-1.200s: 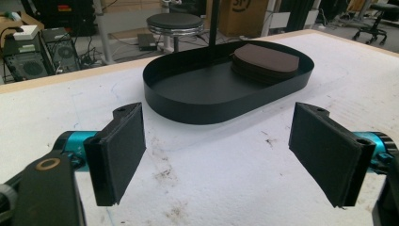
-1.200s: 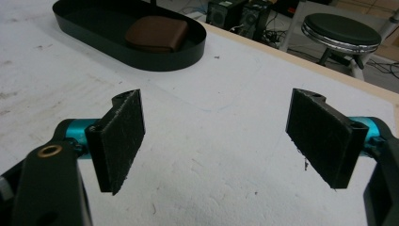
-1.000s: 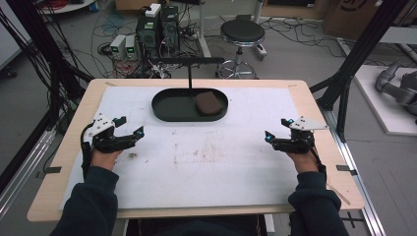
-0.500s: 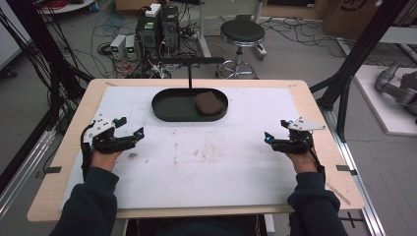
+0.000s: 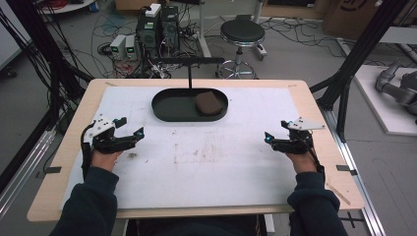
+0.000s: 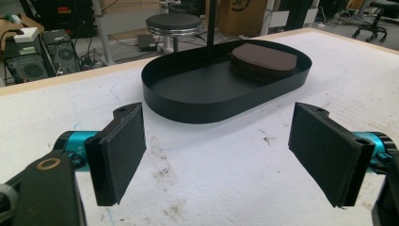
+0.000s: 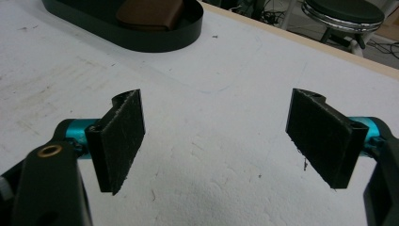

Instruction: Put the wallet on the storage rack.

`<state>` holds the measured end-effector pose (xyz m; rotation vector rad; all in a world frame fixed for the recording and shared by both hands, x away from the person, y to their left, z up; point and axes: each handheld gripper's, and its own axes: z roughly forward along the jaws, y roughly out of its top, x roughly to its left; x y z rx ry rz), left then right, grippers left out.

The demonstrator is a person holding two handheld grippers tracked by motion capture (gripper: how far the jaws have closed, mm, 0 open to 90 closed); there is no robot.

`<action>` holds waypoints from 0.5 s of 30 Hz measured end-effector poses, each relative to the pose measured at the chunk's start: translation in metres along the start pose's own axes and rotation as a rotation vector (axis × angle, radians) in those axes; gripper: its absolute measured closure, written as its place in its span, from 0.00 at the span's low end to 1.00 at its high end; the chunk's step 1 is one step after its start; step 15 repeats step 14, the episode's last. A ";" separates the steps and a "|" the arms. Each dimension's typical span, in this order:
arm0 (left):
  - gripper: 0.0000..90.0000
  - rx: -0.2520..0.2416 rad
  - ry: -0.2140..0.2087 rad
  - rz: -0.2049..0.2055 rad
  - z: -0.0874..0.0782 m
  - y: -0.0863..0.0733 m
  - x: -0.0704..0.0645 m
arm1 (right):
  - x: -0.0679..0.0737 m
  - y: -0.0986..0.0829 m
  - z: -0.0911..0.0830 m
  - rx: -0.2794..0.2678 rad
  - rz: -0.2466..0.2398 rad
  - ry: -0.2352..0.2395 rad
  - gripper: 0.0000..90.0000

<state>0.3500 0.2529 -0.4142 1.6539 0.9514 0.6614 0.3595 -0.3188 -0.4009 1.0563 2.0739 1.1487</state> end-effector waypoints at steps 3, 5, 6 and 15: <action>0.21 -0.001 0.001 -0.004 0.000 0.000 0.001 | 0.000 0.000 0.000 0.001 -0.002 -0.001 0.23; 0.22 -0.001 0.001 -0.003 0.000 0.000 0.001 | -0.001 0.000 0.000 -0.003 0.000 -0.002 0.23; 0.22 -0.003 0.003 -0.003 0.000 0.000 0.001 | -0.001 0.000 0.000 -0.003 0.003 -0.004 0.23; 0.22 -0.001 0.006 -0.005 0.000 0.000 0.001 | -0.003 -0.001 0.000 -0.007 0.009 -0.005 0.23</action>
